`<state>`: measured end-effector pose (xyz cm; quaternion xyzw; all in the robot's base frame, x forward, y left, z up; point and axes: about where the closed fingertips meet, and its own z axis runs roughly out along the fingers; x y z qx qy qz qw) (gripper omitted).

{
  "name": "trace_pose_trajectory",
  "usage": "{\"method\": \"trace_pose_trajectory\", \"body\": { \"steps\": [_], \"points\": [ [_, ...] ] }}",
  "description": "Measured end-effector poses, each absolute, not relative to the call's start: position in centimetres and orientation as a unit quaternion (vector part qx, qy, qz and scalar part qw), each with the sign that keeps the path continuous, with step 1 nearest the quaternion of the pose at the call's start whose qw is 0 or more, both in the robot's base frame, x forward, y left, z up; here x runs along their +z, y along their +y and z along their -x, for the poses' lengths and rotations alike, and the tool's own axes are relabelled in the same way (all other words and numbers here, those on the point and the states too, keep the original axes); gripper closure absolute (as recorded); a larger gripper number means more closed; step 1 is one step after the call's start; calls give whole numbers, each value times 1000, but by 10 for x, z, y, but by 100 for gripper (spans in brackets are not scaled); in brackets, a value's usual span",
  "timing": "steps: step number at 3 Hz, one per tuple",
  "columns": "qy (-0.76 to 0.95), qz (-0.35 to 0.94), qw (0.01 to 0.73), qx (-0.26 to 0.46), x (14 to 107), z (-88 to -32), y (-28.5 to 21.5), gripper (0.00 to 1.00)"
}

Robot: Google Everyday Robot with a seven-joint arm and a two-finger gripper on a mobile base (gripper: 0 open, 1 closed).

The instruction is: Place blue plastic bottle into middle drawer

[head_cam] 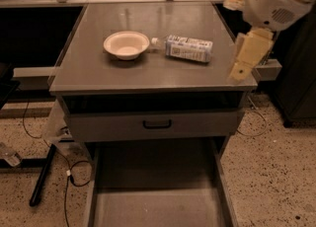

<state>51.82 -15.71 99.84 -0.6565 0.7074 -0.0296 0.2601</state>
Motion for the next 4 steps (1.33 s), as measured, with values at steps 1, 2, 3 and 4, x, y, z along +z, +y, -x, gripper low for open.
{"method": "trace_pose_trajectory", "body": {
  "steps": [1,2,3,4],
  "points": [
    [678,665,312,25,995,-558,-139,0],
    [668,654,347,78,984,-593,-128,0],
    [677,637,353,100,965,-621,-124,0],
    [697,621,347,91,948,-648,-128,0]
  ]
}}
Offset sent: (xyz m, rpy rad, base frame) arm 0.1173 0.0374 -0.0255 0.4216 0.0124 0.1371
